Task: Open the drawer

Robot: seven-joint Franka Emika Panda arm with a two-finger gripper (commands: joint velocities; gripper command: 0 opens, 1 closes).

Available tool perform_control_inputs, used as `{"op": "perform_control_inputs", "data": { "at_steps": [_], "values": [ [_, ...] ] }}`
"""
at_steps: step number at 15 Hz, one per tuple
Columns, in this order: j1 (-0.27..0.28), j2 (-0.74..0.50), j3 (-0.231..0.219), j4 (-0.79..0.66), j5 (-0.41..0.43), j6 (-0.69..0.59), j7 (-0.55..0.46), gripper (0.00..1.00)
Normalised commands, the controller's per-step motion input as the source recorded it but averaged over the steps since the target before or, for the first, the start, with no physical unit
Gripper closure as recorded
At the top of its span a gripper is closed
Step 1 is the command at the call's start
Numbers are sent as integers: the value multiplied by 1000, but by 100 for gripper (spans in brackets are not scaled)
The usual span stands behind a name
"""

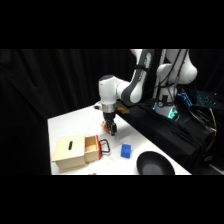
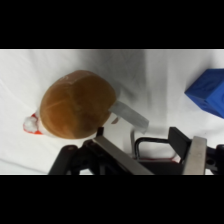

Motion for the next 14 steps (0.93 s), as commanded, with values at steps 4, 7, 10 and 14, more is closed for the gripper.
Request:
{"op": "perform_control_inputs", "data": {
  "at_steps": [4,7,10,14],
  "values": [
    [58,-435,-132,-165,-139,-190,-62,0],
    [53,-360,-113,-161,-152,-109,-49,0],
    [46,-308,-88,-158,-129,-54,-40,0],
    [40,-259,-65,-116,-93,-111,-49,0]
  ]
}}
